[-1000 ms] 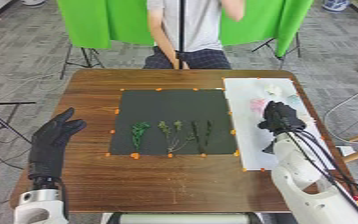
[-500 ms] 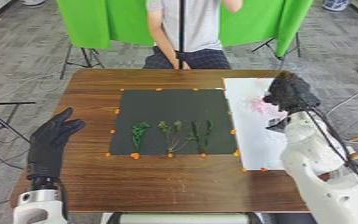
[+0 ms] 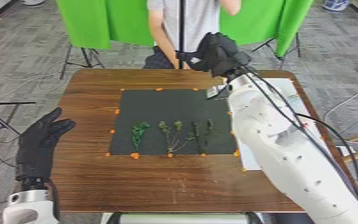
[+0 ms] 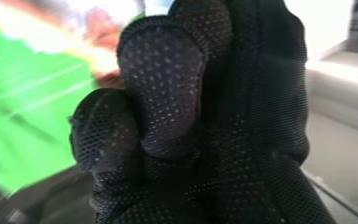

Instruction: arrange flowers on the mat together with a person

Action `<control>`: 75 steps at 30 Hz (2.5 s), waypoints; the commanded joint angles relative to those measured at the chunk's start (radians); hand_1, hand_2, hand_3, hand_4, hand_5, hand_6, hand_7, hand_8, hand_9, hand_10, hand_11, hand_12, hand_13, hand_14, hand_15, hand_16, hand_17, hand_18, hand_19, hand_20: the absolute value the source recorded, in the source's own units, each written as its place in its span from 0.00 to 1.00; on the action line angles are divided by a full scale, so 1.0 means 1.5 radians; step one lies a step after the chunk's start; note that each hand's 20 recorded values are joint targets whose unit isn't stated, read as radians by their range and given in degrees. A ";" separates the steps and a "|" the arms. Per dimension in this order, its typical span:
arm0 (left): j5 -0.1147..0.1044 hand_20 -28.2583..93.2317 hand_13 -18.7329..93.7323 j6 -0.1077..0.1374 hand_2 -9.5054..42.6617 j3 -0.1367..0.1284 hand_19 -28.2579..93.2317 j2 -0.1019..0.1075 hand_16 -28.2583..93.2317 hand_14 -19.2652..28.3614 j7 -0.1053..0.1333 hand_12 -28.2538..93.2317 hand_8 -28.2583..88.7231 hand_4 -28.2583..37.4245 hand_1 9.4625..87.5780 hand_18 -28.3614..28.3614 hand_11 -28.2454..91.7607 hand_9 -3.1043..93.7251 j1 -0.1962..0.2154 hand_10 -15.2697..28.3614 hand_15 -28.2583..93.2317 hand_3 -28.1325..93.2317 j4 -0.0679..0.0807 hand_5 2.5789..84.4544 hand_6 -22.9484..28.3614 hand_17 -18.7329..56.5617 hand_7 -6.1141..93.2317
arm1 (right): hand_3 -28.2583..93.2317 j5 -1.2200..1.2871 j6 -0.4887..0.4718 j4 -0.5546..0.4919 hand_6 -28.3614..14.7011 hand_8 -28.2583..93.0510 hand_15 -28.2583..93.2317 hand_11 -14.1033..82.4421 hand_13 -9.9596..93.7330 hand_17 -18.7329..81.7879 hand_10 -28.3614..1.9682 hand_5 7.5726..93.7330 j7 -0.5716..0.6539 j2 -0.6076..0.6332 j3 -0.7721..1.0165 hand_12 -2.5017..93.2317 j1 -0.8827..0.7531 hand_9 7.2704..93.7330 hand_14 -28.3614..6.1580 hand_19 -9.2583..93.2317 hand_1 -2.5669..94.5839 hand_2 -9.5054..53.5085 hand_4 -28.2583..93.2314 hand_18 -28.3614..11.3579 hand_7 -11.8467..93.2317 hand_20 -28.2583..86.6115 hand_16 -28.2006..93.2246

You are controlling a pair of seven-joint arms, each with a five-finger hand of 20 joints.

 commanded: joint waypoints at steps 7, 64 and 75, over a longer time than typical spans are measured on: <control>-0.051 0.41 0.55 0.066 0.16 -0.006 0.31 0.001 0.25 0.79 0.026 0.37 0.20 0.08 0.15 0.72 0.42 0.57 -0.003 0.71 0.44 0.78 0.045 0.58 0.51 0.41 0.20 | 0.00 -0.037 -0.104 0.090 0.64 0.34 0.62 0.30 1.00 0.88 0.67 0.84 -0.058 -0.160 -0.181 0.41 0.043 1.00 0.80 0.91 0.99 0.00 0.57 0.57 0.26 0.49 0.40; -0.030 0.41 0.55 0.042 0.17 0.033 0.31 -0.003 0.24 0.80 0.020 0.37 0.20 0.04 0.14 0.72 0.43 0.57 -0.027 0.71 0.44 0.80 0.060 0.58 0.51 0.41 0.20 | 0.45 0.039 -0.068 -0.001 0.67 0.16 0.57 0.36 1.00 0.85 0.58 0.71 -0.053 -0.106 -0.097 0.30 0.020 0.91 0.77 0.91 0.62 0.00 0.32 0.55 0.27 0.48 0.43; 0.000 0.41 0.55 0.020 0.16 0.027 0.31 -0.006 0.24 0.79 0.000 0.37 0.20 0.04 0.14 0.72 0.43 0.57 -0.010 0.71 0.44 0.80 0.044 0.58 0.51 0.41 0.20 | 0.79 0.581 -0.189 -0.119 0.59 0.18 0.32 0.20 0.47 0.38 0.39 0.46 -0.272 -0.025 0.340 0.18 -0.227 0.44 0.32 0.26 0.21 0.08 0.12 0.31 0.19 0.47 0.39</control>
